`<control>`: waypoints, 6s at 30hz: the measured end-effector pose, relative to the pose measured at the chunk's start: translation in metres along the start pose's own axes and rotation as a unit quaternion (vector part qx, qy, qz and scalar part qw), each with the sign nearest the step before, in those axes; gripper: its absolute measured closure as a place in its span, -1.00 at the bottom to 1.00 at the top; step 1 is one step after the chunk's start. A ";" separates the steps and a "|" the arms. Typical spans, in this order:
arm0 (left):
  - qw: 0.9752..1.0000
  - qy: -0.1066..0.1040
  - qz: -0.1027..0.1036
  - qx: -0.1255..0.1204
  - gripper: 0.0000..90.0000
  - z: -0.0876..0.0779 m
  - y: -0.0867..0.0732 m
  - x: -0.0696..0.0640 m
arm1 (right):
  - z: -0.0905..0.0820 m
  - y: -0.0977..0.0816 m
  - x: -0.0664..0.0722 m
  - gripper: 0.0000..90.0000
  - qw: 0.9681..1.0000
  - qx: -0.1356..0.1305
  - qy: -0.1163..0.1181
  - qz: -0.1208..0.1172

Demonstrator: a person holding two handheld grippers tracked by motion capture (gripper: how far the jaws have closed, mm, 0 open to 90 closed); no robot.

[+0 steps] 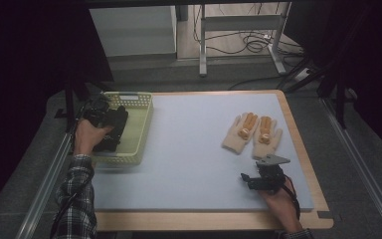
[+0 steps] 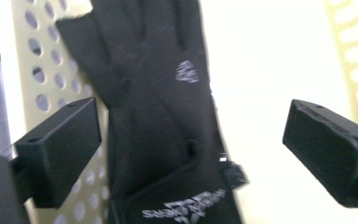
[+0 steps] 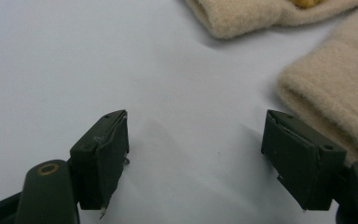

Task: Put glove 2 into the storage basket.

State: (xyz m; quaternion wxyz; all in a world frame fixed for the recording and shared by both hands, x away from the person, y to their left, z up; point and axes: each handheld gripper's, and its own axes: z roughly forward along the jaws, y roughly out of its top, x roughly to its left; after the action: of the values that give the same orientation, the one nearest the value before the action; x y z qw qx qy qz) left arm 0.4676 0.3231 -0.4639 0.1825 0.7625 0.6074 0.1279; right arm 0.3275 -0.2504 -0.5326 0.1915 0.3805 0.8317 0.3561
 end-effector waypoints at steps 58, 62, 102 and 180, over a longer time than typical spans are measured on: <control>0.939 -0.159 0.247 -0.178 -1.00 0.005 -0.139 -0.217 | 0.000 0.000 0.000 -0.49 1.000 0.001 0.001 0.002; 0.946 -0.142 0.247 -0.156 -1.00 0.018 -0.144 -0.215 | 0.000 0.000 0.000 -0.49 1.000 0.002 0.001 0.002; 0.953 -0.158 0.216 -0.144 -0.99 0.031 -0.148 -0.206 | 0.063 0.092 -0.063 -0.17 0.997 -0.008 -0.042 0.065; 0.952 -0.158 0.218 -0.144 -0.99 0.031 -0.148 -0.206 | 0.041 0.130 0.087 0.53 0.994 -0.004 0.103 -0.036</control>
State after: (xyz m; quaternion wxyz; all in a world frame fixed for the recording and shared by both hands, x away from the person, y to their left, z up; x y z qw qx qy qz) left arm 0.3035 0.1479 -0.5506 0.3518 0.8524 0.3648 0.1291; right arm 0.3615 -0.1056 -0.4683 0.1192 0.3111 0.8585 0.3898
